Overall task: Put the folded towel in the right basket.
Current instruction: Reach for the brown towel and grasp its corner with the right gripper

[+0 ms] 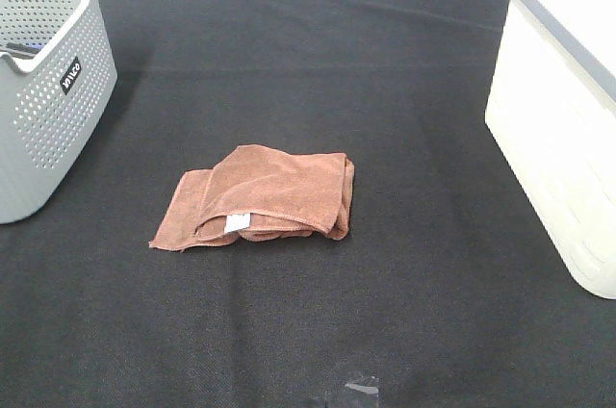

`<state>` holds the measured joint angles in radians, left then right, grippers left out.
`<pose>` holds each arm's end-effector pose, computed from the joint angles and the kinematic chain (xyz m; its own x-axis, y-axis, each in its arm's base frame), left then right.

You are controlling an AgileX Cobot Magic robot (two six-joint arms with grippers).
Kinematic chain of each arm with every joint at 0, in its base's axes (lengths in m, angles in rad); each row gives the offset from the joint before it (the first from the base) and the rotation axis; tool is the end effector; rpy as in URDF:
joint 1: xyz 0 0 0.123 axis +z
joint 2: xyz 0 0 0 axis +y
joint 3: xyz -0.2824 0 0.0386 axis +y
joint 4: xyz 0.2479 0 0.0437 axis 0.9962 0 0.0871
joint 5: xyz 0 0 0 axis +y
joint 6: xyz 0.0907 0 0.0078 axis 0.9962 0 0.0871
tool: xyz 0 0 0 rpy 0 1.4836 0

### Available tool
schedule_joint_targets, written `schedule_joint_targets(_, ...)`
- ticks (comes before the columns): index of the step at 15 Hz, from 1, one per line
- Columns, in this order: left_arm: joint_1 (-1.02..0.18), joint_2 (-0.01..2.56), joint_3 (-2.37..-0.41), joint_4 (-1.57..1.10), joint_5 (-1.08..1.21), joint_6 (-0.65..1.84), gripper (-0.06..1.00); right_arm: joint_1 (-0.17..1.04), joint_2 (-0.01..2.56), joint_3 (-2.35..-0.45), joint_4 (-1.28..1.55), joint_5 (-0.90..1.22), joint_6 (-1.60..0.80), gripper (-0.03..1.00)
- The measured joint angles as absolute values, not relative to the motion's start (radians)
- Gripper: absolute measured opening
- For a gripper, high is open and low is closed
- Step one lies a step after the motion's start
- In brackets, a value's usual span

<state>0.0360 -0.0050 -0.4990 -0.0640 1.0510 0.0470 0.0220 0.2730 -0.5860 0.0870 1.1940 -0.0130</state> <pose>-0.0050 -0.0052 0.2778 -0.4424 -0.0008 -0.8968 0.0205 0.9997 -0.0110 0.0243 0.0079 0.2895 -0.7133 0.0033 -0.7008 -0.0650 0.9954 0.0709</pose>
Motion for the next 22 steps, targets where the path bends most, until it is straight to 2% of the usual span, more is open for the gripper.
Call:
schedule_joint_targets(3, 0.036, -0.005, -0.499, -0.064, 1.051, 0.047, 0.99, 0.022, 0.570, -0.795, 0.235, 1.219, -0.028, 0.94)
schedule_joint_targets(6, 0.036, -0.005, -0.499, -0.064, 1.051, 0.047, 0.99, 0.022, 0.741, -0.928, 0.333, 1.218, -0.070, 0.94)
schedule_joint_targets(13, 0.036, -0.005, -0.499, -0.064, 1.051, 0.047, 0.99, 0.024, 1.011, -1.089, 0.368, 1.219, -0.086, 0.94)
schedule_joint_targets(15, 0.036, -0.005, -0.499, -0.064, 1.051, 0.047, 0.99, 0.078, 1.158, -1.164, 0.361, 1.190, -0.088, 0.94)
schedule_joint_targets(19, 0.036, -0.005, -0.499, -0.064, 1.051, 0.047, 0.99, 0.301, 1.473, -1.318, 0.362, 1.029, -0.035, 0.94)
schedule_joint_targets(22, 0.036, -0.005, -0.499, -0.064, 1.051, 0.047, 0.99, 0.329, 1.680, -1.351, 0.404, 1.009, -0.033, 0.94)
